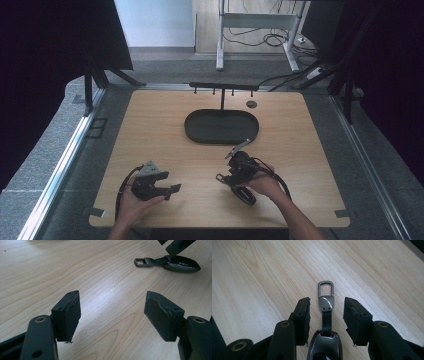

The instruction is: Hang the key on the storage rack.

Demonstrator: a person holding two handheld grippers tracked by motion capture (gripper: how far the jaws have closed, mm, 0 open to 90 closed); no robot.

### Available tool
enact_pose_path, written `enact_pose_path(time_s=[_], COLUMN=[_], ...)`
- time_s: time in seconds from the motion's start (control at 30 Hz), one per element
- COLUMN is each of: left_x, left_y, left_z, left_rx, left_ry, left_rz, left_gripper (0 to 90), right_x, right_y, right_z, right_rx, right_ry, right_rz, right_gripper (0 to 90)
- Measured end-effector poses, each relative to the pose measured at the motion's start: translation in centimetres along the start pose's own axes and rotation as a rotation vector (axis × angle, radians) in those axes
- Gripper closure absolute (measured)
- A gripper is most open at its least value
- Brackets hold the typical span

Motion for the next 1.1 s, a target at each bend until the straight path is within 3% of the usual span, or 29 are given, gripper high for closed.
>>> enact_pose_path(time_s=[1.1], left_x=[0.0], left_y=[0.1], left_z=[0.1], left_rx=[0.006], left_ry=[0.003], left_rz=[-0.001], left_gripper=[30.1], right_x=[0.1], right_y=[2.1], right_z=[0.1], right_rx=[0.053], right_ry=[-0.015], right_rz=[-0.163], right_gripper=[63.7])
Point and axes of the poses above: each handheld gripper's, and its own axes: y roughly forward along the jaws, x roughly out of its underside, z roughly to its right, the point moved 3 cm from there along y, roughly forward along the jaws, and after that the axes turned 10 degrees about y, right-handed, at the moved point
